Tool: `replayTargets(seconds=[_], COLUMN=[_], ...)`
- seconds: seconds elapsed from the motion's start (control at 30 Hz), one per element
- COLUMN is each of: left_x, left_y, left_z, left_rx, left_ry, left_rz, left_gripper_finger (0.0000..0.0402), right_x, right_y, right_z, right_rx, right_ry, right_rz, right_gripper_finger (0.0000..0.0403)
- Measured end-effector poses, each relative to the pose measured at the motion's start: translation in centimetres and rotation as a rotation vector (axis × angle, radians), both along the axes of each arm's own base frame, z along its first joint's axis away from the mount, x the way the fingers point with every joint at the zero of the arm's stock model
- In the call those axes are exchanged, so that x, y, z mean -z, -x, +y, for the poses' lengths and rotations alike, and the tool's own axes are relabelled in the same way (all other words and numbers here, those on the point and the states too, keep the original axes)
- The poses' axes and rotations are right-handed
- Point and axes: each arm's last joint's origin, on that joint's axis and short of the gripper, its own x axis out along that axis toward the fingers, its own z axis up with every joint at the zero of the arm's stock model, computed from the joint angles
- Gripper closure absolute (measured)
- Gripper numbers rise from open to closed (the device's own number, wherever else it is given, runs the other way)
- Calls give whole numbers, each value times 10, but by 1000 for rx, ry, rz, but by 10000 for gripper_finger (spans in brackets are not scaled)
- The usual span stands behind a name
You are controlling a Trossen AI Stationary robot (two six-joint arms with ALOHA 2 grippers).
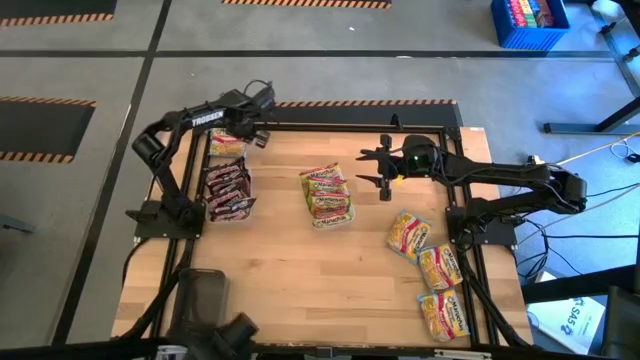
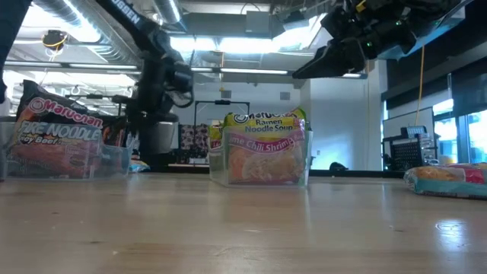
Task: Sort Maruchan noodles
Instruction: Put the blue noodle pack into the black bin
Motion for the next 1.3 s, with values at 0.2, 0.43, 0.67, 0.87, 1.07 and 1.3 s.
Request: replayTargets(seconds=[0.2,0.43,0.67,0.87,1.07,1.3], left_x=[0,25,41,53,68,66], left_y=[-33,-45,-56,-39,-24,-24], left_z=[-16,-10,14,41,52,53], left_rx=[30,-2,-34,-168,-237,-247], left_ry=[-99,-66,-29,23,92,128], left_rz=[-67,-69,114,223,280,238], left_gripper_finger=[360,397,400,400,400,400], right_x=[-1,-1,-1,-1,-1,-1], right_y=[0,-1,0,0,-1,-1], right_z=[0,0,0,2,3,2], right_rx=[0,0,8,-33,-64,-62], right_ry=[3,6,-18,-70,-81,-80], right_rz=[-8,-14,-17,-20,-23,-23], right_gripper_finger=[201,201,201,201,201,201])
